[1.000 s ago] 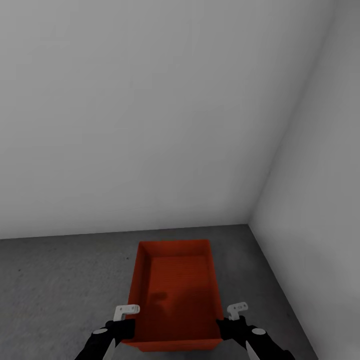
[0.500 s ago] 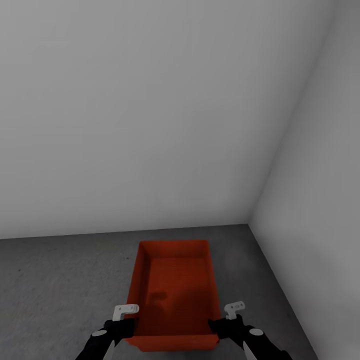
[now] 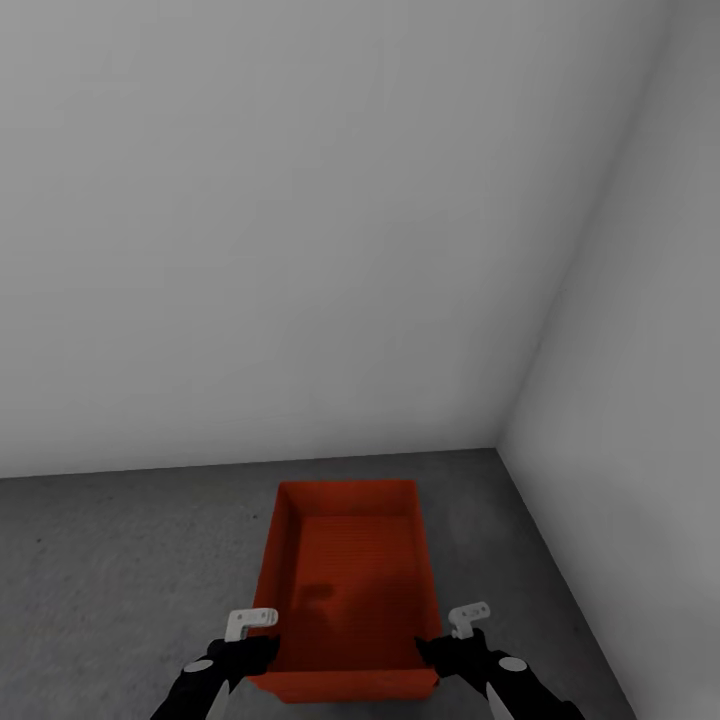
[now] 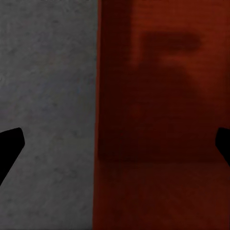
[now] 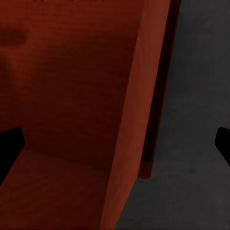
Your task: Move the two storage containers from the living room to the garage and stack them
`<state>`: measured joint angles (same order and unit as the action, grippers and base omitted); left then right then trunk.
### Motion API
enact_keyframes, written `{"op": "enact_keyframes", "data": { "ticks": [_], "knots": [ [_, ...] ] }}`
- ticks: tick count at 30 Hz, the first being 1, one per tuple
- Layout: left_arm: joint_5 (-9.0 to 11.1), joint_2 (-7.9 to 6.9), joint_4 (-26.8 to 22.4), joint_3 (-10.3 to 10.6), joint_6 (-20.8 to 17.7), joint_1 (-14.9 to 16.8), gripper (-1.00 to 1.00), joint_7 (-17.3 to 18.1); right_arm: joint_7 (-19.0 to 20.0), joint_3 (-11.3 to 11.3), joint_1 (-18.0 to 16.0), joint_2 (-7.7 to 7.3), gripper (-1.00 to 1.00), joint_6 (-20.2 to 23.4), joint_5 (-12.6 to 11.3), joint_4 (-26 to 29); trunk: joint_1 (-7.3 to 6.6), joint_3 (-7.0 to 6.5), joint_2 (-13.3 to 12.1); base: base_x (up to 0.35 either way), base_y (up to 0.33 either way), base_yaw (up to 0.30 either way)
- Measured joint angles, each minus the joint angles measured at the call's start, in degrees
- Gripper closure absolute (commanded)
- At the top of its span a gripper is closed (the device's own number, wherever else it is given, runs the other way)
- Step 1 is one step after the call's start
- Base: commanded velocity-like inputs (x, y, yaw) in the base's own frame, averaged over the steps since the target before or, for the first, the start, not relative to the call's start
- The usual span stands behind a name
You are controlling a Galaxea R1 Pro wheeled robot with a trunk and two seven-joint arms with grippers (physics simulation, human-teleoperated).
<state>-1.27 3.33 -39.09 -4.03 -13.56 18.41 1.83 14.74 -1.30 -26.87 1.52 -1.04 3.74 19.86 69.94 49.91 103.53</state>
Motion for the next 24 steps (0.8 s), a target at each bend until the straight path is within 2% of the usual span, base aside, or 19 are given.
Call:
{"op": "enact_keyframes", "data": {
  "ticks": [13, 24],
  "knots": [
    [0.1, 0.13, 0.0, 0.0, -0.2, 0.0, -1.0, 0.1, 0.0, 0.0, 0.0, -0.02, -1.0, 0.0, -0.1, 0.0, 0.01, 0.0, 0.0, -0.045, 0.0, 0.0],
    [0.2, 0.12, 0.0, 0.0, -0.2, 0.0, -1.0, 0.1, 0.0, 0.0, 0.0, -0.02, -1.0, 0.0, -0.1, 0.0, -2.41, -1.97, -4.4, -0.01, 0.0, 0.0]
  ]
}}
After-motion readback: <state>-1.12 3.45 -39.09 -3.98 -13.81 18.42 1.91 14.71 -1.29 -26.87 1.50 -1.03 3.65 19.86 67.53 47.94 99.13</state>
